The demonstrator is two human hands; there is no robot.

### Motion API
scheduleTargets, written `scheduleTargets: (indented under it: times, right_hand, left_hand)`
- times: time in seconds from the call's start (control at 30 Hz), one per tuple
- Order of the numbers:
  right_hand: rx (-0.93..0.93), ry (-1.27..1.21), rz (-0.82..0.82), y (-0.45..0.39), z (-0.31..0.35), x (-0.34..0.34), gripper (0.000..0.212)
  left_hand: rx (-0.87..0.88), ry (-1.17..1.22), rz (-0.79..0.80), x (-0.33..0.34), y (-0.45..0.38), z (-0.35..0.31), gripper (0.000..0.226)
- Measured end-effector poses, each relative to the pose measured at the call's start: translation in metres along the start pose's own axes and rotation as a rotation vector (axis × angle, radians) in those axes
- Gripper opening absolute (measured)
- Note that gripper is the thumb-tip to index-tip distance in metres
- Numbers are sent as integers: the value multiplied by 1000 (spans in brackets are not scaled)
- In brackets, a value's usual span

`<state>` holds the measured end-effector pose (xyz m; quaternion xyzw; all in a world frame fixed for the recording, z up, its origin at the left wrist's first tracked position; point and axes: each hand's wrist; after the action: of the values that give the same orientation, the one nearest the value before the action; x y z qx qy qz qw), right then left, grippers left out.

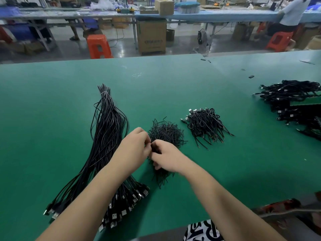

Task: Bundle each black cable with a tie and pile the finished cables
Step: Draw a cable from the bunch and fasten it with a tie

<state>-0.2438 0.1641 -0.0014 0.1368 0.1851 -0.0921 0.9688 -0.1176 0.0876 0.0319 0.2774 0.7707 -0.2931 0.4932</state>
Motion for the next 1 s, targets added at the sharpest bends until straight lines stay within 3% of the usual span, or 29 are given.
scheduleTargets:
  times: [0.07,0.13,0.37,0.53,0.7,1.0]
  right_hand:
    - [88,-533,118,2,5,-13,15]
    - [99,-763,150,4,5,-23,16]
    - [131,-985,167,7,4,-23,16]
    - [181,-1156,194,8,4,-17,17]
    - [188,-1129,151,5,2,-13,29]
    - [111,-1135,56,5,1,-8,20]
  left_hand:
    - [89,22,-66,1,4,3,6]
    - [164,55,-140,2,7,5,4]
    - [267,133,-278,5,9,4,6]
    - [266,60,-313,2,10,3,7]
    - [192,19,-275,-5,13,2,6]
    - [143,7,-259,-6,12,-2,3]
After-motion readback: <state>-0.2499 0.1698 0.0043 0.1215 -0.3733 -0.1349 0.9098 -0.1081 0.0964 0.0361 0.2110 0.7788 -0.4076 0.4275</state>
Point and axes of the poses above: each hand's wrist, its own y-axis away from the middle knuckle, its own x-axis out of the palm, z = x × y, and after that the axes turned 7 degrees about -y, right-handed
